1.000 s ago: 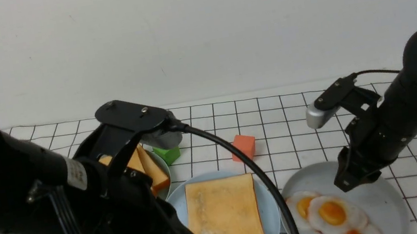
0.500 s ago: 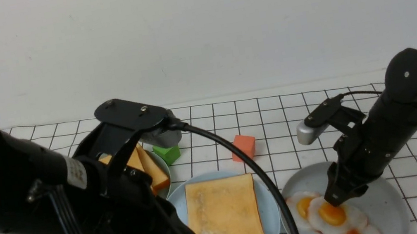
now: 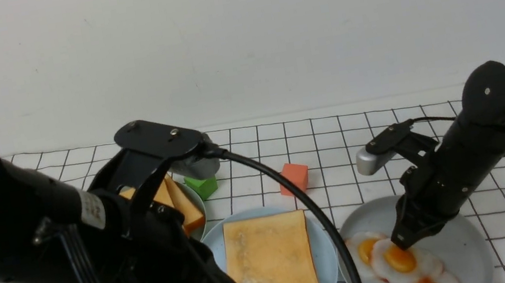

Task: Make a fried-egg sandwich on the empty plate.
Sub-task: Use the right arm to grab a fried egg

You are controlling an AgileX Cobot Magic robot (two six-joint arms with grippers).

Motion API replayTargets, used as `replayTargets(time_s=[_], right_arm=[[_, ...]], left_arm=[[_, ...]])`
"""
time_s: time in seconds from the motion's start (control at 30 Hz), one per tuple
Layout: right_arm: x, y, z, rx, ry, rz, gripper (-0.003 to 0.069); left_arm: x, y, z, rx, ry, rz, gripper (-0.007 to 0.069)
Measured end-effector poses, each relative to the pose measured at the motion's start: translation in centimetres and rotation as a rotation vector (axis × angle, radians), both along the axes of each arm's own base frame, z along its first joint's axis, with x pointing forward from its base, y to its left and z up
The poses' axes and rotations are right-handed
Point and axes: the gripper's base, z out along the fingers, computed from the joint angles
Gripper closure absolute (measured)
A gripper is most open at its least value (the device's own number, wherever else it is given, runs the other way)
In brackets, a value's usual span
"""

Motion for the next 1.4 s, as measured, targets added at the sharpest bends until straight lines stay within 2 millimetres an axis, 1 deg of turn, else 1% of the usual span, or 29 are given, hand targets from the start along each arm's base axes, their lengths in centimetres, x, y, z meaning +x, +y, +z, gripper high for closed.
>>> replayTargets(time_s=[0.23,0.33,0.37,0.4,0.43,0.47,0.5,0.6,0.77,1.0,1.13,1.23,1.4], right_arm=[[-0.1,0.0,0.7,0.005,-0.033,0.030,0.0662],[-0.1,0.0,1.5,0.006,-0.068,0.040,0.0647],[-0.2,-0.1,2.2,-0.001,-0.100,0.059,0.0626],[-0.2,-0.1,2.3,-0.001,-0.104,0.060,0.0622],[-0.3,-0.3,2.7,-0.018,-0.126,0.082,0.0594],[-0.3,-0.3,2.7,-0.021,-0.128,0.085,0.0590],[-0.3,-0.5,2.8,-0.046,-0.140,0.107,0.0552],[-0.3,-0.8,2.6,-0.088,-0.146,0.138,0.0492],[-0.2,-0.8,2.0,-0.088,-0.127,0.139,0.0438],[-0.2,-0.4,1.6,-0.057,-0.119,0.149,0.0430],[0.0,-0.4,1.0,-0.055,-0.108,0.147,0.0426],[0.1,-0.3,0.1,-0.056,-0.085,0.145,0.0424],[0.2,-0.3,-0.2,-0.048,-0.075,0.136,0.0424]], left_arm=[[0.0,0.0,0.0,0.000,0.001,0.000,0.0637],[0.0,0.0,0.0,0.002,0.003,0.000,0.0637],[0.0,0.0,0.0,0.003,0.006,-0.001,0.0635],[-0.1,0.0,0.0,0.004,0.006,-0.002,0.0635],[-0.1,0.1,-0.1,0.012,0.005,-0.005,0.0634],[-0.1,0.1,-0.1,0.013,0.004,-0.005,0.0634],[-0.1,0.1,-0.1,0.021,0.002,-0.008,0.0634],[0.0,0.2,-0.1,0.030,-0.004,-0.011,0.0633],[-0.1,0.2,-0.2,0.035,-0.001,-0.013,0.0628],[-0.1,0.3,-0.2,0.040,0.004,-0.015,0.0622],[-0.1,0.3,-0.2,0.042,0.006,-0.016,0.0619],[-0.2,0.3,-0.2,0.046,0.011,-0.018,0.0619],[-0.2,0.3,-0.3,0.049,0.017,-0.020,0.0619]])
